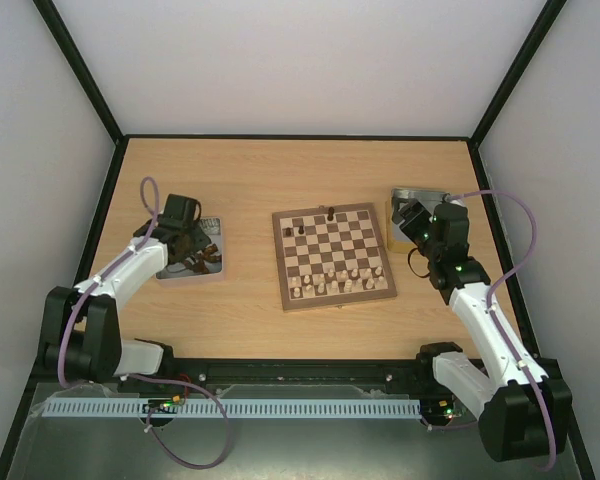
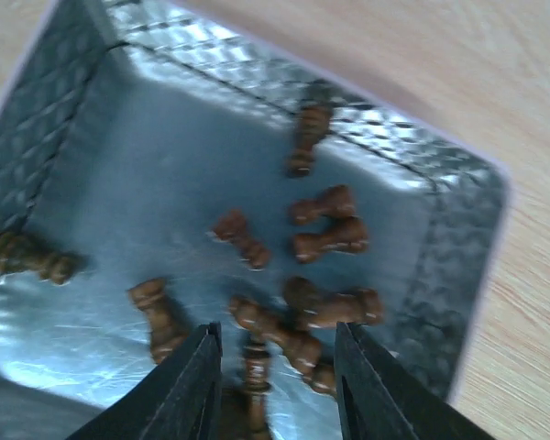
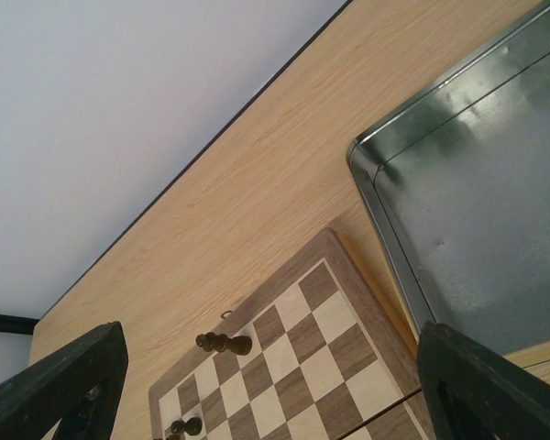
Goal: Set up the chess pieces on the board
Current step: Pick up the chess piece from the storage box.
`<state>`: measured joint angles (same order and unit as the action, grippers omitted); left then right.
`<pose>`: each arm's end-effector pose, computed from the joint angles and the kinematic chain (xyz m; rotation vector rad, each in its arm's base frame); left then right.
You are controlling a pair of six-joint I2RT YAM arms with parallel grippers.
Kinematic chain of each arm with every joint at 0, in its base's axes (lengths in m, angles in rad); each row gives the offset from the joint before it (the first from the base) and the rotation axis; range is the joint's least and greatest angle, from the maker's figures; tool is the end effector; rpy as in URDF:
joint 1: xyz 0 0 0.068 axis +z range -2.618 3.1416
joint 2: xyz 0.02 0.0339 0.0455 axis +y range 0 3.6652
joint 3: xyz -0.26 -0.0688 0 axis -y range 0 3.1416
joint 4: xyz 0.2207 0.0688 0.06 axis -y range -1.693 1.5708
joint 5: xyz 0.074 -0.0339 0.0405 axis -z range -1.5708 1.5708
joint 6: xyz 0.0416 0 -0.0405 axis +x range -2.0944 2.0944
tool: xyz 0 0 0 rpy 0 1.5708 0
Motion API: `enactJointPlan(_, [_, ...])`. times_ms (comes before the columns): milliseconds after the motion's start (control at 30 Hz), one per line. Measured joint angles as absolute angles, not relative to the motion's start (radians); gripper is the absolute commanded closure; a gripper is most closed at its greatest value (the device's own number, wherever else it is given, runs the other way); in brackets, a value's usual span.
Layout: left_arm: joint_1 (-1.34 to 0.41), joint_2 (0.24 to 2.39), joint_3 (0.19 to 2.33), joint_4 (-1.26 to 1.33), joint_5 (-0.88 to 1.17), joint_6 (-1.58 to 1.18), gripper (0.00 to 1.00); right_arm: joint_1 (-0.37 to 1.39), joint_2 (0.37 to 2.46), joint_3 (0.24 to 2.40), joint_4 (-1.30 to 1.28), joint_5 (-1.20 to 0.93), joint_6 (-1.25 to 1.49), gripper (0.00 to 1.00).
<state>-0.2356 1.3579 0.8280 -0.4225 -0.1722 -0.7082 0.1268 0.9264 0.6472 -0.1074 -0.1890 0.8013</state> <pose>0.2472 -0.0520 0.2142 -0.6549 2.4242 -0.1715 0.1963 0.0329 0.2749 0.5501 1.9601 0.7838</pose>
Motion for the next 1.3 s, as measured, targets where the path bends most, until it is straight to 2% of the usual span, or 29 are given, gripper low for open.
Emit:
enactJointPlan(267, [-0.105, 1.365, 0.727, -0.32, -0.096, -0.748, 0.66, 0.127, 0.936, 0.647, -0.107, -0.204, 0.809, 0.15])
enactJointPlan(633, [-0.091, 1.501, 0.729, -0.231, -0.086, -0.752, 0.67, 0.127, 0.936, 0.647, -0.107, -0.203, 0.809, 0.15])
enactJointPlan(1200, [-0.09, 1.597, 0.8, -0.238, -0.132, -0.725, 0.68, 0.127, 0.936, 0.647, -0.108, -0.178, 0.807, 0.15])
enactJointPlan(1300, [-0.09, 1.617, 0.811, -0.237, -0.136, -0.721, 0.72, 0.127, 0.935, 0.647, -0.108, -0.177, 0.806, 0.15])
